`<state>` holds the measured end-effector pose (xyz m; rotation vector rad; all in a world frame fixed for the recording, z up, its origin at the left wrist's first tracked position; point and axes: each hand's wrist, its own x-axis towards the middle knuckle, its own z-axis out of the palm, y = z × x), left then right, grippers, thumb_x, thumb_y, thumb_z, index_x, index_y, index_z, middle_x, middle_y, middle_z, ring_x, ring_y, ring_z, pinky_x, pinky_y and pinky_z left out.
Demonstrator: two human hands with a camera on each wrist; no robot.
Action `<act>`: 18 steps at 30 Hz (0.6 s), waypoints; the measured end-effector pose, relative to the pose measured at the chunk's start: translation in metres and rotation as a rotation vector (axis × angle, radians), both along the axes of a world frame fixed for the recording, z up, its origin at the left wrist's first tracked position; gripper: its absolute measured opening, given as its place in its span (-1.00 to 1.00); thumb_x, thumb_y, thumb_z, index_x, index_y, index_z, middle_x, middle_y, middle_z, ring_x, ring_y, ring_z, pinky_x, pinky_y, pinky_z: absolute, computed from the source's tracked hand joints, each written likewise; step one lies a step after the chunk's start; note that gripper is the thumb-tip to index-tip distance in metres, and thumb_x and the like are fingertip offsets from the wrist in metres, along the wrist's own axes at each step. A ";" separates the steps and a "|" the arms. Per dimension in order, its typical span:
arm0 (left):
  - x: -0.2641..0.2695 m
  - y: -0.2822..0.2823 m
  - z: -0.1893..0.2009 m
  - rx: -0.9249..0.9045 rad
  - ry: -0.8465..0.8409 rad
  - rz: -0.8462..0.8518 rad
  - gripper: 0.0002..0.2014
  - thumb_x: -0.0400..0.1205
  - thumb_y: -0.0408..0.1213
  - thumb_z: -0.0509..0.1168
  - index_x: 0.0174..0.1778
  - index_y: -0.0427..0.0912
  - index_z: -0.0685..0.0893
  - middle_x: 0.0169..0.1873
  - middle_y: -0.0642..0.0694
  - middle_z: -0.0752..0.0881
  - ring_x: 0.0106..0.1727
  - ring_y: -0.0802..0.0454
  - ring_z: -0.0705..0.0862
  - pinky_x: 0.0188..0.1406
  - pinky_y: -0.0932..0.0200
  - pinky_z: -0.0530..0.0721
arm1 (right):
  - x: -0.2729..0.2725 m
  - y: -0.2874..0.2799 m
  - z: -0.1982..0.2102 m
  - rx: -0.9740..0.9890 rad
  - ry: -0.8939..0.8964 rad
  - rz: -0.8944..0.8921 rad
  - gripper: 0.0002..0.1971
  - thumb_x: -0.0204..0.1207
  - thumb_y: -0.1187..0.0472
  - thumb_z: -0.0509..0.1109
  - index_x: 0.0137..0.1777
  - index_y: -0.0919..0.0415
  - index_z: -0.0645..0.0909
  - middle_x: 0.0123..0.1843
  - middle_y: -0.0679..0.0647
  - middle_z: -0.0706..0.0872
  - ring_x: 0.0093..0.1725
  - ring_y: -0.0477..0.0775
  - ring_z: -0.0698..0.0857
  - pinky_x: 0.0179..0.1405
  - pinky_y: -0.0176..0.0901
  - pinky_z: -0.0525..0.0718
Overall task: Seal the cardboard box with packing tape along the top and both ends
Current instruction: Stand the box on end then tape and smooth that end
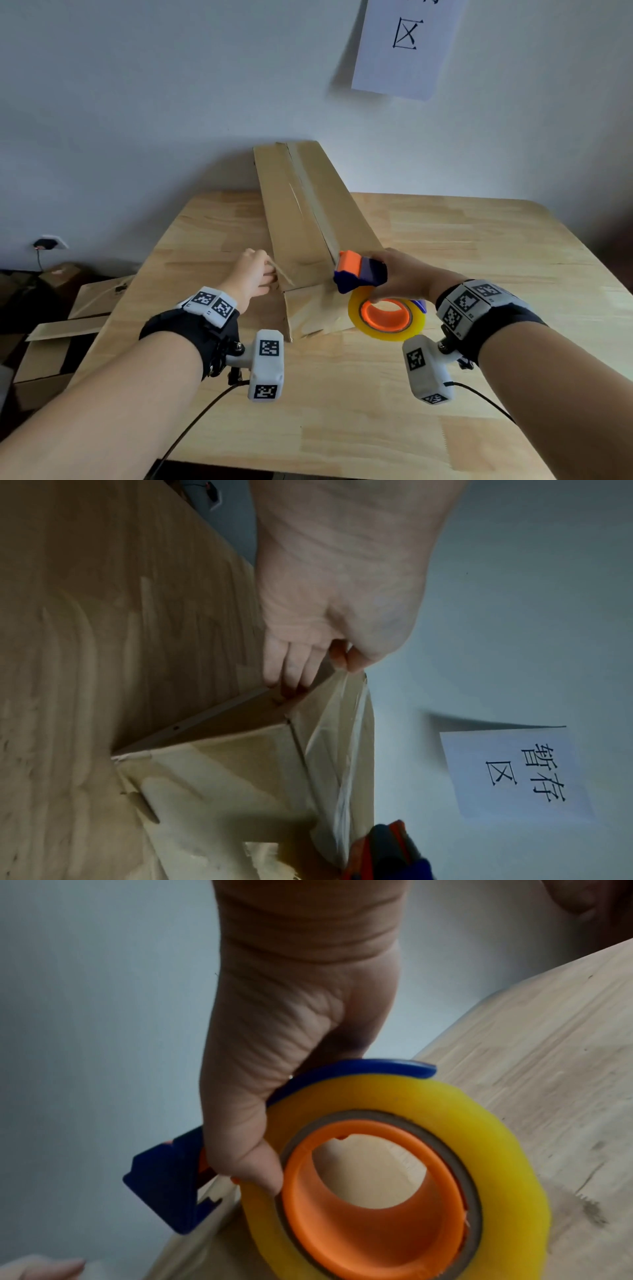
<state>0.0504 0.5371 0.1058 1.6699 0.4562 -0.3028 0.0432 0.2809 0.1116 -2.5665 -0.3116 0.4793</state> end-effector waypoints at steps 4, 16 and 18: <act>0.000 -0.014 -0.005 -0.007 -0.006 -0.028 -0.76 0.72 -0.30 -0.02 0.22 -0.26 0.45 0.18 -0.25 0.62 0.25 -0.17 0.61 0.33 -0.14 0.54 | 0.007 -0.010 -0.002 -0.025 0.005 -0.053 -0.60 0.27 0.16 0.59 0.03 0.09 0.48 0.02 0.07 0.53 -0.09 0.09 0.55 -0.29 -0.20 0.47; -0.013 0.005 0.004 0.115 -0.149 -0.136 -0.82 0.63 -0.26 0.33 -0.22 -0.28 0.59 -0.34 -0.14 0.66 -0.37 0.02 0.65 -0.38 0.25 0.69 | -0.011 -0.037 0.052 -0.355 -0.120 0.088 -0.53 0.29 0.06 0.54 0.18 -0.02 0.46 -0.07 -0.03 0.67 -0.13 0.07 0.64 -0.23 -0.12 0.56; -0.020 0.011 0.003 0.102 -0.145 -0.141 -0.82 0.61 -0.25 0.36 -0.22 -0.28 0.58 -0.35 -0.15 0.67 -0.38 0.02 0.64 -0.39 0.24 0.67 | -0.014 -0.023 0.057 -0.527 -0.227 0.181 -0.47 0.32 0.04 0.49 0.26 -0.07 0.37 -0.05 -0.05 0.67 -0.15 0.07 0.63 -0.29 -0.15 0.53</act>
